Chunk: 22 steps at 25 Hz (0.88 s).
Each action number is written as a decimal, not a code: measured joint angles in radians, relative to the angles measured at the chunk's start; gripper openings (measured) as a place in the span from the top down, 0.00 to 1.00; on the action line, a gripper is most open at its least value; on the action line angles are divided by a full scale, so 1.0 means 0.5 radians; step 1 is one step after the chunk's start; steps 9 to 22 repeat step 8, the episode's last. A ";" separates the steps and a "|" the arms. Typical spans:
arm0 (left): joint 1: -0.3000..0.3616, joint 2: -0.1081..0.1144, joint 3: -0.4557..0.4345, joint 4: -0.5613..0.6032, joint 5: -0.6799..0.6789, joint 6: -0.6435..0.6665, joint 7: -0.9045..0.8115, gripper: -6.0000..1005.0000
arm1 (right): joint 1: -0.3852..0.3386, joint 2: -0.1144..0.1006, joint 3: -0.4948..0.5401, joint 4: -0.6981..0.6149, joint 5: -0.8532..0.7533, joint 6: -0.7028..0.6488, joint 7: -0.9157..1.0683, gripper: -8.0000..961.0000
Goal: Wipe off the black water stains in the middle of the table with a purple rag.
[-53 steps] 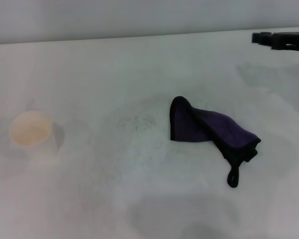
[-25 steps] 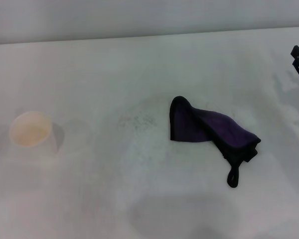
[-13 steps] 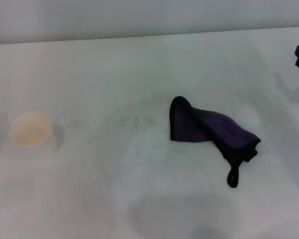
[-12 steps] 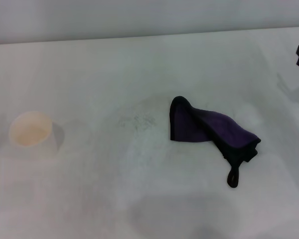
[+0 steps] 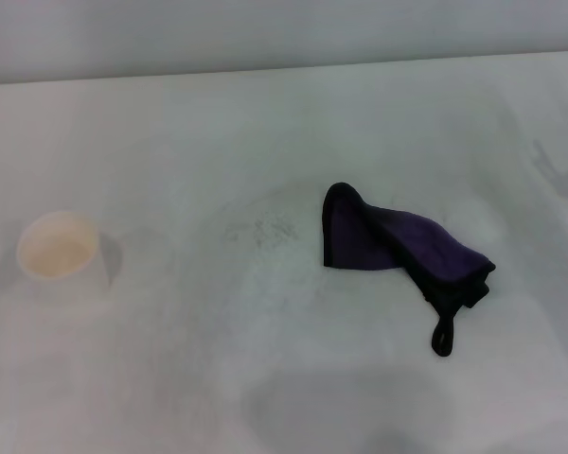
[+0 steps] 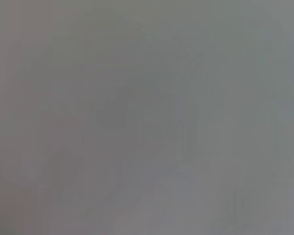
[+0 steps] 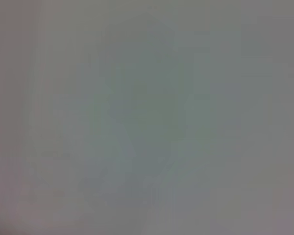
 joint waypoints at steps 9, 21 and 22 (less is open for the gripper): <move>-0.005 -0.003 0.041 -0.065 0.041 -0.016 0.002 0.11 | -0.001 -0.006 0.003 0.012 0.002 0.000 -0.006 0.09; -0.005 -0.003 0.041 -0.065 0.041 -0.016 0.002 0.11 | -0.001 -0.006 0.003 0.012 0.002 0.000 -0.006 0.09; -0.005 -0.003 0.041 -0.065 0.041 -0.016 0.002 0.11 | -0.001 -0.006 0.003 0.012 0.002 0.000 -0.006 0.09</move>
